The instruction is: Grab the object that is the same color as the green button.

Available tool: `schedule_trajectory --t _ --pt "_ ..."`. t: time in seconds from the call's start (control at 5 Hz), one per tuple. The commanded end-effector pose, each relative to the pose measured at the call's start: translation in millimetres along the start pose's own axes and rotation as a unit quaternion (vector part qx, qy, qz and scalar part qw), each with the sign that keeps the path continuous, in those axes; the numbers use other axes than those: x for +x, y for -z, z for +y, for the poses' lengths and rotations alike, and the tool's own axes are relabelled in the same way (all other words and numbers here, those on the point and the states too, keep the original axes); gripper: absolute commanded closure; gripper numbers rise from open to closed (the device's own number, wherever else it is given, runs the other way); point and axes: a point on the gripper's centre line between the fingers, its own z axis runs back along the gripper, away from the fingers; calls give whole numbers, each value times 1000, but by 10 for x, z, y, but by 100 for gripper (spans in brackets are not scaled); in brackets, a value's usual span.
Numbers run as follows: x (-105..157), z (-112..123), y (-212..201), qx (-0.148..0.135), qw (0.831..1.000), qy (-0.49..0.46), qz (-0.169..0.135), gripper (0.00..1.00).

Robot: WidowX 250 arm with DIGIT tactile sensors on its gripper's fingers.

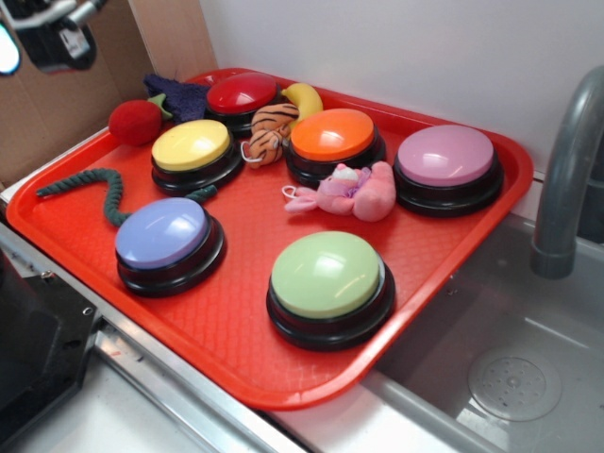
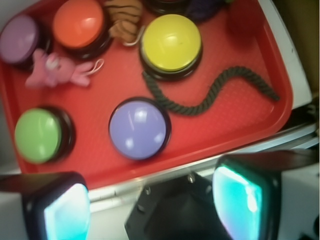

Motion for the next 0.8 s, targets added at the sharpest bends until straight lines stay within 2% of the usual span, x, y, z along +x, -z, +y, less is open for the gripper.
schedule_trajectory --t 0.0,0.4,0.6 --pt "205 378 506 29 994 -97 -37 0" --pt "307 646 899 46 990 -130 -39 0" --pt "327 774 1102 23 991 -133 -24 0"
